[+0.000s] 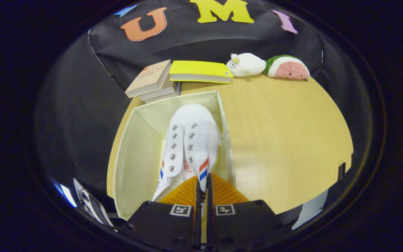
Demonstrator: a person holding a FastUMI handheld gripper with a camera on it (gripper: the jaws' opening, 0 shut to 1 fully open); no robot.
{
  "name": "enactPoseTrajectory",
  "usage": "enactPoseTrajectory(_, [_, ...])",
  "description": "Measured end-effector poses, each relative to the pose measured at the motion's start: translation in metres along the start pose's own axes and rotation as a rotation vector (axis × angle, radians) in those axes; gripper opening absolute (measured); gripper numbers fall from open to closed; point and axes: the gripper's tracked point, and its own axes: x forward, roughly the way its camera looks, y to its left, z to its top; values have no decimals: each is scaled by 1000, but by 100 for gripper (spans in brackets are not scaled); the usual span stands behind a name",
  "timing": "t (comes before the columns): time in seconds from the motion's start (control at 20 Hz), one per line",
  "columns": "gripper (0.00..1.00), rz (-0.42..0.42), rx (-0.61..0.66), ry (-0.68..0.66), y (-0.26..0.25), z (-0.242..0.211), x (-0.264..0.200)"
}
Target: Open the storage box then place both shoes into the box .Put the left shoe in first, then the right shoe, with the right side of both shoes facing outward in a uniform manner.
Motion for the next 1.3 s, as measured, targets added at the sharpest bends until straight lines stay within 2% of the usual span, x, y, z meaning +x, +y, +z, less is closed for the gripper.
enactPoseTrajectory(0.05, [17,9,-9,2,0,-2,-2])
enactPoseTrajectory(0.15, [33,-10,-32,-19,-1,1,-5])
enactPoseTrajectory(0.25, [39,0,-57,-36,2,3,-17])
enactPoseTrajectory(0.4, [72,13,-128,-114,-2,12,-42])
enactPoseTrajectory(0.6, [94,-14,-215,-282,-27,31,-77])
enactPoseTrajectory(0.75, [95,-41,-245,-421,-56,47,-100])
enactPoseTrajectory(1.05, [97,-86,-263,-810,-119,66,-161])
enactPoseTrajectory(1.3, [100,-92,-211,-1002,-152,58,-168])
